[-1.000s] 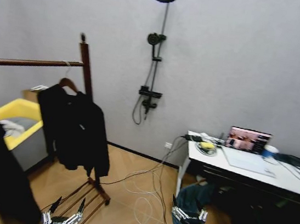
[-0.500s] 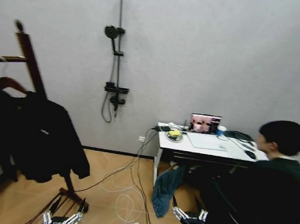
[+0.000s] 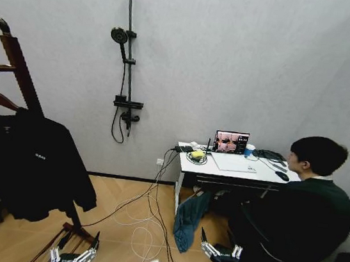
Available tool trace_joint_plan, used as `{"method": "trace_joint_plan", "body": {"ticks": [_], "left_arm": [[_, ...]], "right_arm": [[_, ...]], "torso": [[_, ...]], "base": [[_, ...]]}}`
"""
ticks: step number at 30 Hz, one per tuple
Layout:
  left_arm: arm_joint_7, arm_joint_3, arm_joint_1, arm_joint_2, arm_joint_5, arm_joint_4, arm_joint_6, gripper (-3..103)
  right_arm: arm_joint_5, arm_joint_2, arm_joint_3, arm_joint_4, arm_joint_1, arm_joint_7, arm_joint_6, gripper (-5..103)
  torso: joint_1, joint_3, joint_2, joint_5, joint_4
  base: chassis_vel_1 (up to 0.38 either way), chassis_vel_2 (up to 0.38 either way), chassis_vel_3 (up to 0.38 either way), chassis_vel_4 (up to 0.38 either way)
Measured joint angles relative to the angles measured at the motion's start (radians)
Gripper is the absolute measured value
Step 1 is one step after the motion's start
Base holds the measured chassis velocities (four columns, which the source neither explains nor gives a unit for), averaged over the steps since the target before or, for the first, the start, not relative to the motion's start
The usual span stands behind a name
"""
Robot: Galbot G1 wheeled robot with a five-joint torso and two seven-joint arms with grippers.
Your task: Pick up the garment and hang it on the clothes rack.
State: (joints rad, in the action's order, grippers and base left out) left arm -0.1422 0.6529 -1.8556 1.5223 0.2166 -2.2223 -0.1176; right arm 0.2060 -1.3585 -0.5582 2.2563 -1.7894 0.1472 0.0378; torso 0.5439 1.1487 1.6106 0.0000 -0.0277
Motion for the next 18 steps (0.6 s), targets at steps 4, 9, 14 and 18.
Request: {"method": "trace_joint_plan", "body": {"ticks": [4, 9, 14, 18], "left_arm": [[0.000, 0.000, 0.000, 0.000, 0.000, 0.000, 0.000, 100], [0.000, 0.000, 0.000, 0.000, 0.000, 0.000, 0.000, 100], [0.000, 0.000, 0.000, 0.000, 0.000, 0.000, 0.000, 100], [0.000, 0.000, 0.000, 0.000, 0.000, 0.000, 0.000, 100]], "right_arm": [[0.000, 0.000, 0.000, 0.000, 0.000, 0.000, 0.000, 100], [0.000, 0.000, 0.000, 0.000, 0.000, 0.000, 0.000, 100], [0.000, 0.000, 0.000, 0.000, 0.000, 0.000, 0.000, 100], [0.000, 0.000, 0.000, 0.000, 0.000, 0.000, 0.000, 100]], "torso": [[0.000, 0.000, 0.000, 0.0000, -0.0004], [0.000, 0.000, 0.000, 0.0000, 0.0001], [0.000, 0.000, 0.000, -0.0001, 0.0001], [0.000, 0.000, 0.000, 0.0000, -0.0001]], "base": [[0.000, 0.000, 0.000, 0.000], [0.000, 0.000, 0.000, 0.000], [0.059, -0.027, -0.075, 0.032], [0.154, -0.109, -0.138, 0.109]]}}
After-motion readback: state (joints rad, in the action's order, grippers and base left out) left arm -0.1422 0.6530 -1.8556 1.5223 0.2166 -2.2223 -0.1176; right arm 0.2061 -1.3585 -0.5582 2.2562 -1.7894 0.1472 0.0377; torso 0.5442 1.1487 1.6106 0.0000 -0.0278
